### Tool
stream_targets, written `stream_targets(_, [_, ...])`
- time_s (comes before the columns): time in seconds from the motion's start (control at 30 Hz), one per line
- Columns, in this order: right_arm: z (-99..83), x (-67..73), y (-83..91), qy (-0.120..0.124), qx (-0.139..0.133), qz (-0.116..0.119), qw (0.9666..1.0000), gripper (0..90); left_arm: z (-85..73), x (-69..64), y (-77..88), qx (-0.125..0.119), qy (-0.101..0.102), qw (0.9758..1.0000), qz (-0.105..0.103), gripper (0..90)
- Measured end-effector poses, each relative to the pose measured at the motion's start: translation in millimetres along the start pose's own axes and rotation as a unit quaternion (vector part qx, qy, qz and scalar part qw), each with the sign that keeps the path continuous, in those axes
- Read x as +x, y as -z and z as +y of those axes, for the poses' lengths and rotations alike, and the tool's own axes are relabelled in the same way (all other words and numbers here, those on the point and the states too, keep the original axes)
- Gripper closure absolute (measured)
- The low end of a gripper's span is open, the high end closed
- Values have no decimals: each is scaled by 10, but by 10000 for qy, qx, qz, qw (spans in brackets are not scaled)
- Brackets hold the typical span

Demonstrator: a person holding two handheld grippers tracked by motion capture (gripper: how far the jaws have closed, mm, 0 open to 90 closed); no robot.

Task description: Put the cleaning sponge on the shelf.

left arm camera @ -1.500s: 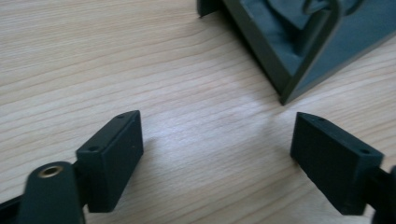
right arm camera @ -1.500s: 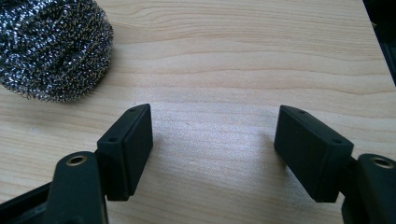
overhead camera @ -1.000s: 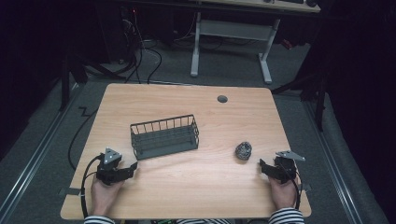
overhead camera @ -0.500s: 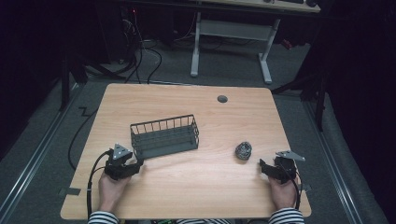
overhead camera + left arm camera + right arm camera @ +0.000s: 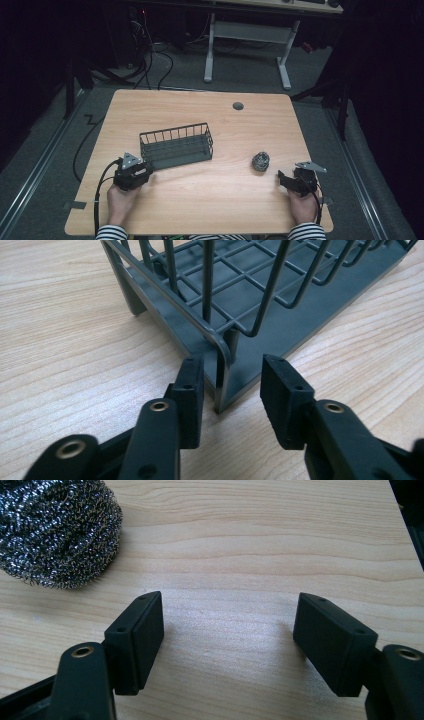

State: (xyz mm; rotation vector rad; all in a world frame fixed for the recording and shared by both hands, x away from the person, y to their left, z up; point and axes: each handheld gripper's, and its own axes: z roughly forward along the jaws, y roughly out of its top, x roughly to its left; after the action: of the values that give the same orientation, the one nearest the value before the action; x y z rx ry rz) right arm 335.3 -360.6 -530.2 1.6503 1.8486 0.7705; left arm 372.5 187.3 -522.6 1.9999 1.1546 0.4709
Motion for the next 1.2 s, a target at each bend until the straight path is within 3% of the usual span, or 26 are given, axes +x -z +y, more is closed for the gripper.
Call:
stream_targets(0.37, [0,-1,0,5,-1,0,10000,286,12,-9,10,-26,-33,10000,-3,729])
stream_targets(0.77, [0,0,0,1,1,2,10000,286,48,-86,-16,-74,-221,9997,-125,851])
stream_targets(1.2, [0,-1,0,4,-1,6,10000,287,86,-203,-75,-99,-425,9986,-300,860])
